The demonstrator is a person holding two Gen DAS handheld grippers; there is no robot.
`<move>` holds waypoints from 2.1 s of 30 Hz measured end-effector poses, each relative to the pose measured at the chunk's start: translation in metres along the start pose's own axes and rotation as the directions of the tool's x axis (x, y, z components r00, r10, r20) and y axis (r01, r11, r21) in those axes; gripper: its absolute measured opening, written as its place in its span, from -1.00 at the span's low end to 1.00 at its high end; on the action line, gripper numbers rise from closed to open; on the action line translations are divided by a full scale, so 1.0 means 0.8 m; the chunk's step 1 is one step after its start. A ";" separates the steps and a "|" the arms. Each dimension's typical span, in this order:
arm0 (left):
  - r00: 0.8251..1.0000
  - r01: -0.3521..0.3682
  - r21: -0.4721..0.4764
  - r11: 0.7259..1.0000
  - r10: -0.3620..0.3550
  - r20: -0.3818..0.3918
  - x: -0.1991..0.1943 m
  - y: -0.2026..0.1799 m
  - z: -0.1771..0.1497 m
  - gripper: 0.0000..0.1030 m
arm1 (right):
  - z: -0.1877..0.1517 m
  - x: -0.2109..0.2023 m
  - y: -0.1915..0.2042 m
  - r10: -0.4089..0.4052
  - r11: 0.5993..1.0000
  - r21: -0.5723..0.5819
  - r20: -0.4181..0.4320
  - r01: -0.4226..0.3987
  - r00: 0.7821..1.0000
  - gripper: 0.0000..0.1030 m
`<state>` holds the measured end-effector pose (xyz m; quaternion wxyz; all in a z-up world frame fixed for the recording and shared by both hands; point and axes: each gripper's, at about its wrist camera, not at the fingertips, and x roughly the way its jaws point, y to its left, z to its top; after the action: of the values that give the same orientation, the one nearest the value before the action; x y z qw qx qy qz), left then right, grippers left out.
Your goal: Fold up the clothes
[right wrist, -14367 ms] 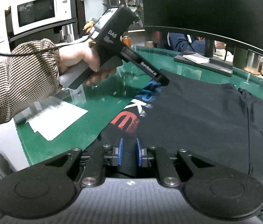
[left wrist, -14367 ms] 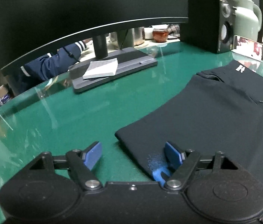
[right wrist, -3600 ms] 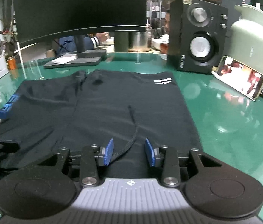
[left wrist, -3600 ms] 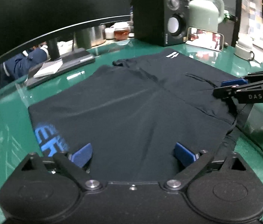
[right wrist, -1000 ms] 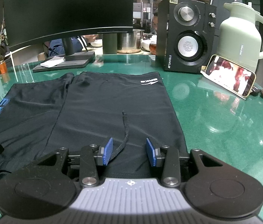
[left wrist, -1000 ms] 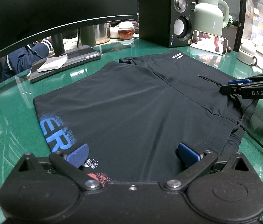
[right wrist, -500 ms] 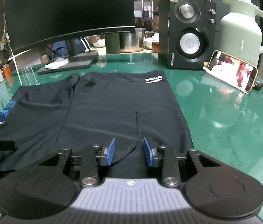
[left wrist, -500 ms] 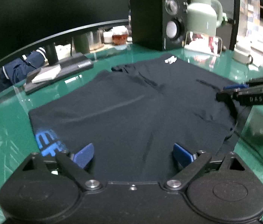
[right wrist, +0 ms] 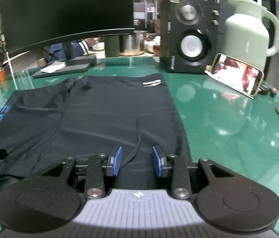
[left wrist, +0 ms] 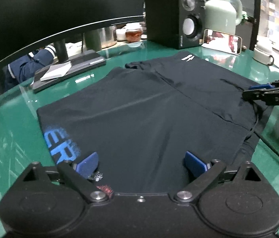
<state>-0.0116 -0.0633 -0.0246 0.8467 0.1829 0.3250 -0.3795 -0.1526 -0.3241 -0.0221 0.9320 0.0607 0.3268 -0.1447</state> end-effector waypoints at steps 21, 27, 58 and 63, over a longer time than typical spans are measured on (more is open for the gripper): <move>0.996 -0.085 -0.033 0.996 0.084 -0.013 -0.008 -0.004 -0.005 0.99 | 0.004 0.002 0.009 -0.047 0.999 0.010 -0.041 0.048 0.998 -0.39; 0.996 -0.090 -0.132 0.987 0.093 0.017 -0.018 0.008 0.005 0.99 | 0.006 -0.004 0.009 -0.017 0.999 0.027 -0.043 0.018 0.999 -0.30; 0.975 -0.223 -0.084 0.971 0.224 0.001 0.086 0.075 0.069 0.98 | 0.094 0.122 0.068 0.013 0.997 -0.078 -0.078 -0.019 0.997 -0.57; 0.975 -0.220 -0.097 0.971 0.221 0.003 0.092 0.096 0.071 1.00 | 0.105 0.140 0.080 0.021 0.998 -0.063 -0.074 -0.026 0.997 -0.57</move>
<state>0.1067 -0.0838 -0.0293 0.8936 0.1744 0.3146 -0.2684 0.0002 -0.3066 -0.0258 0.9224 0.0397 0.3647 -0.1209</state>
